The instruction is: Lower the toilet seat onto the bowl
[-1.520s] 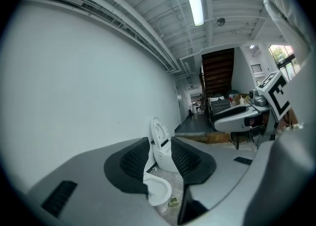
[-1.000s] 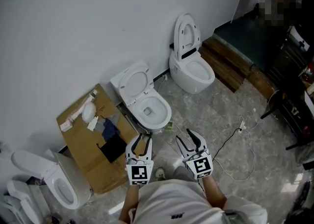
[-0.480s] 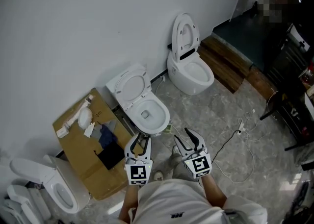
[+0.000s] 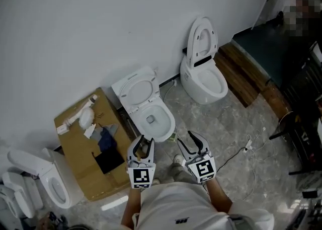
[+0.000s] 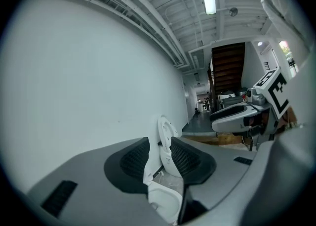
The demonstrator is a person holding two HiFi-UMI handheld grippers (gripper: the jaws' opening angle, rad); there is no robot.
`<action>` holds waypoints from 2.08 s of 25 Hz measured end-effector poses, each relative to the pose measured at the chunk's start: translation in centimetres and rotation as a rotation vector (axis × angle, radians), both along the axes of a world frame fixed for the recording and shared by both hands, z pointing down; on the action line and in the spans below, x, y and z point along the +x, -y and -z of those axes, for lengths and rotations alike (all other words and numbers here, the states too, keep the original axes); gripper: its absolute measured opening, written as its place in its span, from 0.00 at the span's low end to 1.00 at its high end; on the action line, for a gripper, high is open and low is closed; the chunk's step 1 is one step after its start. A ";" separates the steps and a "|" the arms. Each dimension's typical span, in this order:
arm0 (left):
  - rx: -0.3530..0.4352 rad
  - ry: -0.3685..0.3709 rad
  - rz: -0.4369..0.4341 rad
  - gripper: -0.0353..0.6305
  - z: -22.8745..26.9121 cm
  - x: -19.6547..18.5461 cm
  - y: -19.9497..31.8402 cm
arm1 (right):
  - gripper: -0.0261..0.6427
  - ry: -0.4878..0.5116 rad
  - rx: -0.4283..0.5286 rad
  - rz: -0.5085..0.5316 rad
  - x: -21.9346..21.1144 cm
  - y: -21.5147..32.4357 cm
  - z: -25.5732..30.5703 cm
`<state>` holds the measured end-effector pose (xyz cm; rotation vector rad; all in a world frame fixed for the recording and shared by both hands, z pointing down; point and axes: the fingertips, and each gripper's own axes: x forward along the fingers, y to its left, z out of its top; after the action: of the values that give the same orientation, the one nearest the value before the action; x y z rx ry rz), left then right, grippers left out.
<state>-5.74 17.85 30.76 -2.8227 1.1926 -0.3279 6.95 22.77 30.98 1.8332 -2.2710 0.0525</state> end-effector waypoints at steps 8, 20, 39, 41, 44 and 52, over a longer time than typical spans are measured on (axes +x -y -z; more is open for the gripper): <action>-0.007 0.011 0.132 0.28 0.6 3.5 2.1 | 0.34 0.016 -0.013 0.125 4.2 3.7 0.2; -0.006 0.042 0.247 0.28 0.8 7.1 3.9 | 0.34 0.039 -0.034 0.232 8.5 7.2 -0.5; -0.033 0.037 0.336 0.28 -1.3 6.9 10.3 | 0.34 0.001 -0.112 0.316 8.2 14.5 -1.9; -0.041 0.038 0.342 0.28 -1.8 6.7 11.7 | 0.34 -0.015 -0.129 0.327 8.2 15.8 -2.5; -0.044 0.038 0.349 0.28 -2.4 6.4 14.0 | 0.34 -0.021 -0.132 0.334 7.9 18.1 -3.1; -0.065 0.034 0.349 0.28 -4.4 5.7 20.4 | 0.34 -0.006 -0.133 0.326 6.8 24.4 -4.0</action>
<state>-0.02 -2.50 35.14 -2.6379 1.6956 -0.4367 13.78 -1.67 34.98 1.3797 -2.4654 0.1407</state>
